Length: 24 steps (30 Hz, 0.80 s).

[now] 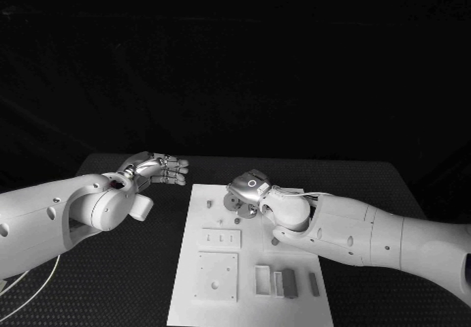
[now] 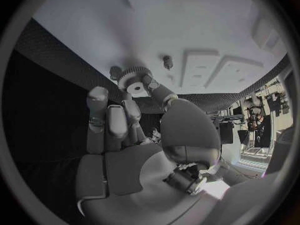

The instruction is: Assemble the parts on the task board

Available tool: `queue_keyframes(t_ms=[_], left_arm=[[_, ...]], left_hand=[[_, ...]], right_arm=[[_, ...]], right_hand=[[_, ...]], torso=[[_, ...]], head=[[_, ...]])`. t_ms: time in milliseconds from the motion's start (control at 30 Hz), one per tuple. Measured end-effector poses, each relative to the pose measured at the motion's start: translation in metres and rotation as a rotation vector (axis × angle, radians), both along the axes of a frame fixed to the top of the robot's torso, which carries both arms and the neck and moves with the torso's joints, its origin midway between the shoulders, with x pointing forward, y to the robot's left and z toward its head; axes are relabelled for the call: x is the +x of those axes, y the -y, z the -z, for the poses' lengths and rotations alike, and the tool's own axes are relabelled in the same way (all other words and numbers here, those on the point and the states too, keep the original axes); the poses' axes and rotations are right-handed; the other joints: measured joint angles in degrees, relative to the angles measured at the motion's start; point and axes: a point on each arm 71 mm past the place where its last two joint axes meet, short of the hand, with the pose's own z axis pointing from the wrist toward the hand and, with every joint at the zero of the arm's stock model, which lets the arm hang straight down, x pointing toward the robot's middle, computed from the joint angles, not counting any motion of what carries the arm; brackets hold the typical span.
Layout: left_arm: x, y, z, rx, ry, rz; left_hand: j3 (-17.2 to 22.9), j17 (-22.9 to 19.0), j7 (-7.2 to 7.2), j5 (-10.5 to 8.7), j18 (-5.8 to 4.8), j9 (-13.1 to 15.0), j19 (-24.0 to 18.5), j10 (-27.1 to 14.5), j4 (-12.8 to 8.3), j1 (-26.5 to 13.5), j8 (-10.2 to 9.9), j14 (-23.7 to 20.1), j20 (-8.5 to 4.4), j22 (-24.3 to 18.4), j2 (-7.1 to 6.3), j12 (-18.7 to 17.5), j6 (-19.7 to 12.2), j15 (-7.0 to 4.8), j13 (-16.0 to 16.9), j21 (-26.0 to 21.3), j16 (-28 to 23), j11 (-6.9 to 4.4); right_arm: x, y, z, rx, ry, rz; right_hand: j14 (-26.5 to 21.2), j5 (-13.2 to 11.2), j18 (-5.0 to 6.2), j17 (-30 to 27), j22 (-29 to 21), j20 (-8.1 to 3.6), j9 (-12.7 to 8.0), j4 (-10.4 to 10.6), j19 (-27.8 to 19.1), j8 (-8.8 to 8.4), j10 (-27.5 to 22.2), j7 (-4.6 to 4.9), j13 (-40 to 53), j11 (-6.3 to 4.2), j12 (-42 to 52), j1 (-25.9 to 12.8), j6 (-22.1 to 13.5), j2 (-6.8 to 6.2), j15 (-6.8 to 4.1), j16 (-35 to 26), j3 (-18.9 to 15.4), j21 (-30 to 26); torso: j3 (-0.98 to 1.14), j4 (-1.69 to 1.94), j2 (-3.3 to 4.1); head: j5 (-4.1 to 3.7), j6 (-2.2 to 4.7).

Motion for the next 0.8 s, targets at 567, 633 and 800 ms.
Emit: queue_keyframes(t_ms=[567, 633, 800], left_arm=[[0.0001, 0.0003, 0.0, 0.0, 0.0, 0.0], [0.0001, 0.0004, 0.0, 0.0, 0.0, 0.001], [0.0, -0.0006, -0.0001, 0.0, 0.0, -0.001]], left_hand=[[0.0, 0.1, 0.0, 0.0, 0.0, 0.0, 0.0, 0.0, 0.0, -0.2, 0.0, 0.0, 0.0, 0.0, 0.22, 0.0, 0.0, 0.0, 0.0, 0.0, 0.0, 0.0], [0.0, 0.1, 0.0, 0.0, 0.0, 0.0, 0.0, 0.0, 0.0, -0.2, 0.0, 0.0, 0.0, 0.0, 0.22, 0.0, 0.0, 0.0, 0.0, 0.0, 0.0, 0.0], [0.0, 0.1, 0.0, 0.0, 0.0, 0.0, 0.0, 0.0, 0.0, -0.2, 0.0, 0.0, 0.0, 0.0, 0.22, 0.0, 0.0, 0.0, 0.0, 0.0, 0.0, 0.0]], right_arm=[[0.0027, -0.0017, 0.0017, 0.016, -0.031, -0.006], [0.0026, 0.0005, 0.0049, 0.01, -0.042, -0.002], [0.0052, 0.0079, 0.0057, 0.008, -0.051, 0.016]], right_hand=[[0.0, 0.0, 0.01, -0.7, 0.0, 0.0, 0.0, 0.5, -0.2, -0.53, -0.6, 0.14, -0.6, 0.21, -0.5, -0.3, -0.1, -0.25, 0.01, 0.0, 0.2, -0.2], [0.0, 0.0, 0.01, -0.7, 0.0, -0.02, 0.0, 0.6, -0.2, -0.55, -0.6, 0.15, -0.6, 0.21, -0.5, -0.4, -0.1, -0.37, 0.01, 0.0, 0.0, -0.2], [0.0, 0.0, 0.01, -0.7, 0.0, -0.02, -0.1, 0.8, -0.2, -0.64, -0.6, 0.19, -0.6, 0.22, -0.7, -0.4, -0.2, -0.37, 0.01, 0.0, 0.2, -0.5]], torso=[[0.07, -0.08, 0.02], [0.06, -0.08, 0.02], [0.07, -0.09, 0.02]], head=[[0.23, -0.32], [0.23, -0.41], [0.29, -0.55]])
